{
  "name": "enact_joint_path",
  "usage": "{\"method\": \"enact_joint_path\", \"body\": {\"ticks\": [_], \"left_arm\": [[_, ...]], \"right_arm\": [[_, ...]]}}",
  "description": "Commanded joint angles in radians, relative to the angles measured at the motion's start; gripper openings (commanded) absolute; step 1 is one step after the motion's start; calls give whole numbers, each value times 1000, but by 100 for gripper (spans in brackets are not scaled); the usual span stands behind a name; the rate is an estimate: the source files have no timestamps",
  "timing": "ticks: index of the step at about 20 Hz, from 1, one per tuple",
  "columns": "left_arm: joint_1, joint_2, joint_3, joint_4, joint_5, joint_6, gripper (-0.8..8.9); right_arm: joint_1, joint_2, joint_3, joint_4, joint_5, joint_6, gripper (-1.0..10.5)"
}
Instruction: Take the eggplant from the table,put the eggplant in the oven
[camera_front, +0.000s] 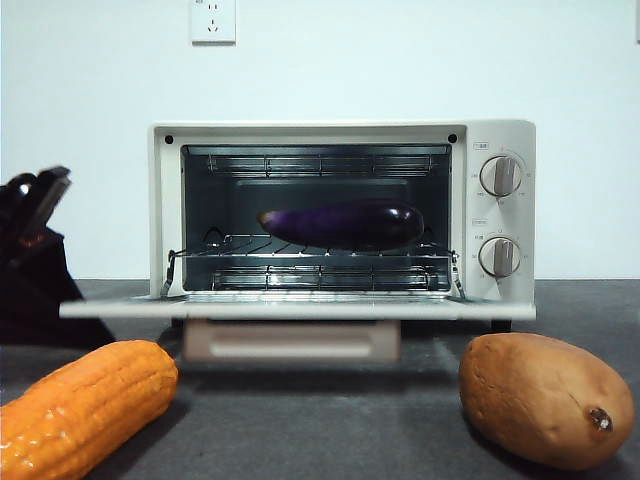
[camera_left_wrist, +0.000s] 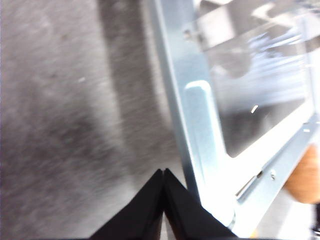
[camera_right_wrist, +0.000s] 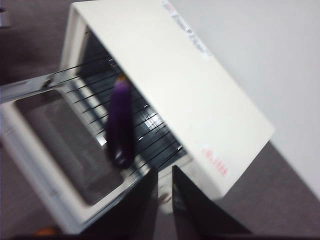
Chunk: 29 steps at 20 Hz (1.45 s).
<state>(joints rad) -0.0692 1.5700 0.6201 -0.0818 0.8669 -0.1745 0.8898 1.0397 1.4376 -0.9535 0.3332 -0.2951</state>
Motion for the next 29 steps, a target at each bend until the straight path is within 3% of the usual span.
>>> {"method": "enact_joint_path", "body": {"ticks": [1,9,14,18,21,25,29], "left_arm": [[8,12,14,68,116,-8,4],[31,12,96,233,282,-170,4],[31,10,215,311,282,-296,4],[31,-31,284,306,265,-336,4],[22,-113,287,269,164,-321,4],[-18,-276,287,84,-50,-180,4],[-83,-454,287,-168,-335,-3,4]], "right_arm": [[12,-42,19,-76,-74,90,39],[12,-139,5,-325,-447,167,39],[12,-147,-72,-325,-518,164,38],[11,-137,-211,-274,-497,149,34],[6,-132,-331,-198,-390,150,17],[-10,-132,-479,-59,-210,160,16],[-58,-134,-568,102,-47,242,16]]}}
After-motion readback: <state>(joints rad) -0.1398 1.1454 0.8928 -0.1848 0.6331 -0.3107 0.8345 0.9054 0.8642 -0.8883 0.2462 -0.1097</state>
